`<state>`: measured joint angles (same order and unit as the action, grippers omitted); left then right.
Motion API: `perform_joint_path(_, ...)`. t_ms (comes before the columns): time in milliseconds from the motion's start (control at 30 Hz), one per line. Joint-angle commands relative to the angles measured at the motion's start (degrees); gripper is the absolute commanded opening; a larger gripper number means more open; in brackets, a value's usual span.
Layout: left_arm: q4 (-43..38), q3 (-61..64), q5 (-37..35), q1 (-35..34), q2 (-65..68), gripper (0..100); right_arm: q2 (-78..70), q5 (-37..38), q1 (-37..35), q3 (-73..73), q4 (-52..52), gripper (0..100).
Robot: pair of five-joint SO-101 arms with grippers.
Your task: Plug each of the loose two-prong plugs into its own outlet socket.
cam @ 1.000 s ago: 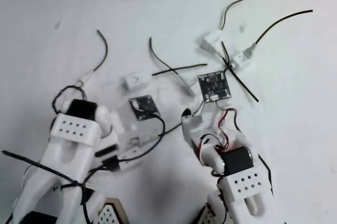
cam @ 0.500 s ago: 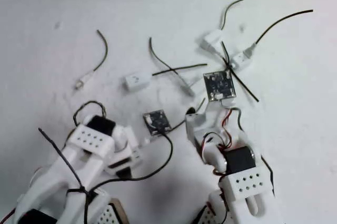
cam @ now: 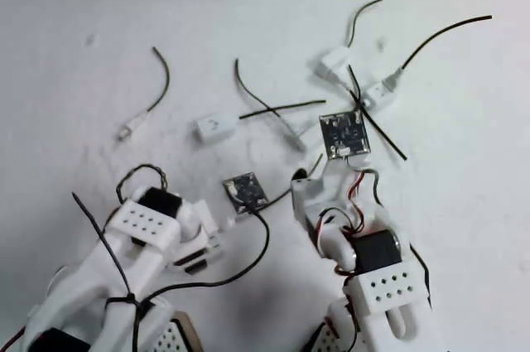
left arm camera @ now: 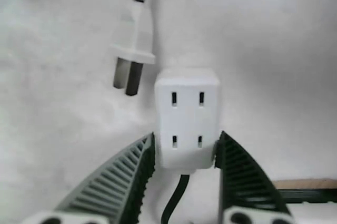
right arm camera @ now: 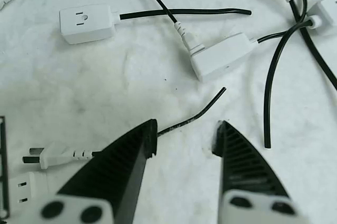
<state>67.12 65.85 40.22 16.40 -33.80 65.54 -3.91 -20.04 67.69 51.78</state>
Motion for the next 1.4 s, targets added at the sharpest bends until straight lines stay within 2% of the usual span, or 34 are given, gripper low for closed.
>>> perform_joint_path(0, -0.6, 0.1, -0.4, 0.5, -1.0, 17, 1.5, -0.3, 0.6, -2.1, -0.1, 17.0)
perform_joint_path(167, 0.1, -1.1, -0.4, 0.4, -1.5, 12, 1.5, -0.3, 0.7, -2.1, -0.1, 17.0)
perform_joint_path(367, 9.8, -11.9, -0.4, 0.0, -1.5, 13, 1.5, -0.3, 0.7, -2.1, -0.1, 17.0)
perform_joint_path(500, 12.6, -17.8, -2.4, 0.0, -1.5, 13, 1.5, -0.3, 0.7, -2.1, -0.1, 17.0)
perform_joint_path(600, 11.7, -20.6, -3.4, 0.0, -1.3, 13, 1.5, -0.3, 0.7, -2.1, 0.0, 17.0)
perform_joint_path(867, -4.7, -18.1, -3.9, -3.7, -0.9, 13, 1.5, -0.3, 0.7, -2.1, 0.1, 17.0)
perform_joint_path(1033, -8.3, -19.4, -5.2, -3.6, 6.0, 13, 1.5, -0.3, 0.6, -2.1, 0.1, 17.0)
perform_joint_path(1233, -8.1, -28.3, -8.7, -2.8, 24.5, 20, 1.3, -0.3, 0.6, -2.0, 0.2, 17.0)
perform_joint_path(1367, -4.6, -33.3, -12.0, -3.2, 28.3, 27, 1.4, -0.3, 0.6, -1.9, 0.2, 17.0)
